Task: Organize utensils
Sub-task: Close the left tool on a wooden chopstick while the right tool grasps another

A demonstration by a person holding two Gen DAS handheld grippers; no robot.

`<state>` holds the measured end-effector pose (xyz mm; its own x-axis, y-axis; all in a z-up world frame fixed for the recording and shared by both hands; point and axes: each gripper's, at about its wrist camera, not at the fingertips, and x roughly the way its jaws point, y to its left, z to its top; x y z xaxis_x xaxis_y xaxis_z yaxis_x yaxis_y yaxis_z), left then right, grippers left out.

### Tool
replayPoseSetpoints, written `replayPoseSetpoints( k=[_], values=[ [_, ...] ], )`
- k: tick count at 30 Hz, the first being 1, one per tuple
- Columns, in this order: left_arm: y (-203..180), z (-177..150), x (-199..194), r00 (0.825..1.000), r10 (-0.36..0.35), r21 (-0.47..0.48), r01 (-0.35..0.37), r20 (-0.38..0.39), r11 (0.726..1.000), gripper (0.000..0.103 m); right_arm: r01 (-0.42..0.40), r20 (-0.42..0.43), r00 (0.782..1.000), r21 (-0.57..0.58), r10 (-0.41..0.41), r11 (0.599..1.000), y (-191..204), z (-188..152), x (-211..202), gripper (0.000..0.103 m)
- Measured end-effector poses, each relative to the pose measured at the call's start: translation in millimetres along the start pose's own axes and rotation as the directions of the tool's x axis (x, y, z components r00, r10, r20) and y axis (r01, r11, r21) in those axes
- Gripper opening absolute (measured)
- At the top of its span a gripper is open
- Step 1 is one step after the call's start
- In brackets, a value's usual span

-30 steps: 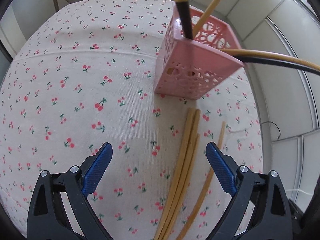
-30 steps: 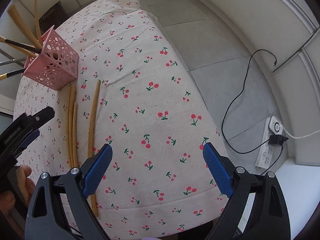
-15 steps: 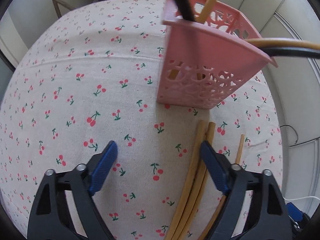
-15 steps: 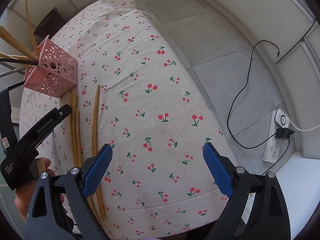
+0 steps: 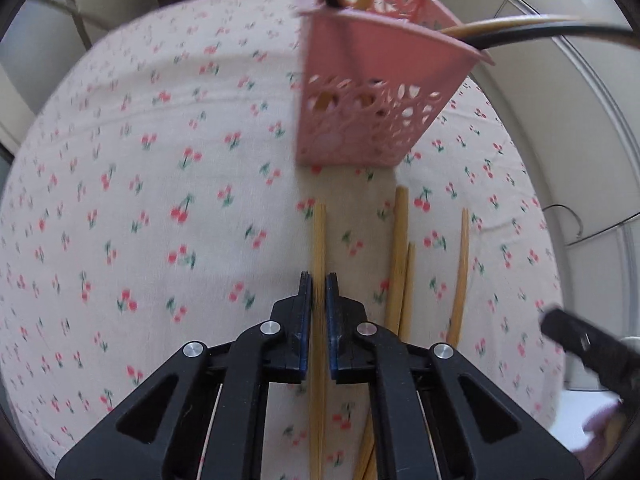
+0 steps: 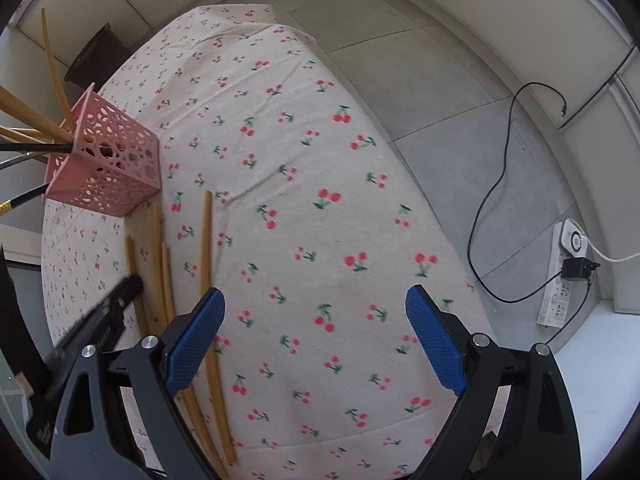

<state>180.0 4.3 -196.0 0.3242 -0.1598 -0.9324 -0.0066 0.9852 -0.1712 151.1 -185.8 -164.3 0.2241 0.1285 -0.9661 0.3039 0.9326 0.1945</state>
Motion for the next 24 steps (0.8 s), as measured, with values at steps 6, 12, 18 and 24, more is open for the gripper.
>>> replayPoseSetpoints(
  k=[6,12,18,24],
  values=[
    [30.1,-12.0,-18.0,1.0,-0.027,-0.022,0.027,-0.008,0.999,0.006,-0.002,0.027,1.0,0.015,0.002,1.0,26.5,13.1,15.4,0.089],
    [54.1,-11.7,-53.5,0.998,-0.012,-0.019,0.013,0.063,1.0,0.007,0.053,0.086,0.995,0.013,-0.054,0.998,53.0,19.9,31.5,0.086],
    [60.4,-12.9,-76.7,0.989,0.001,-0.03,0.004,0.145,1.0,0.007,0.14,0.138,0.982,-0.064,-0.13,0.988,79.3,15.4,44.3,0.033],
    [63.5,-9.7,-89.4,0.982,-0.016,-0.049,0.026,0.19,0.998,0.007,0.116,0.157,0.983,-0.126,-0.096,0.985,93.9,6.5,45.8,0.007]
  ],
)
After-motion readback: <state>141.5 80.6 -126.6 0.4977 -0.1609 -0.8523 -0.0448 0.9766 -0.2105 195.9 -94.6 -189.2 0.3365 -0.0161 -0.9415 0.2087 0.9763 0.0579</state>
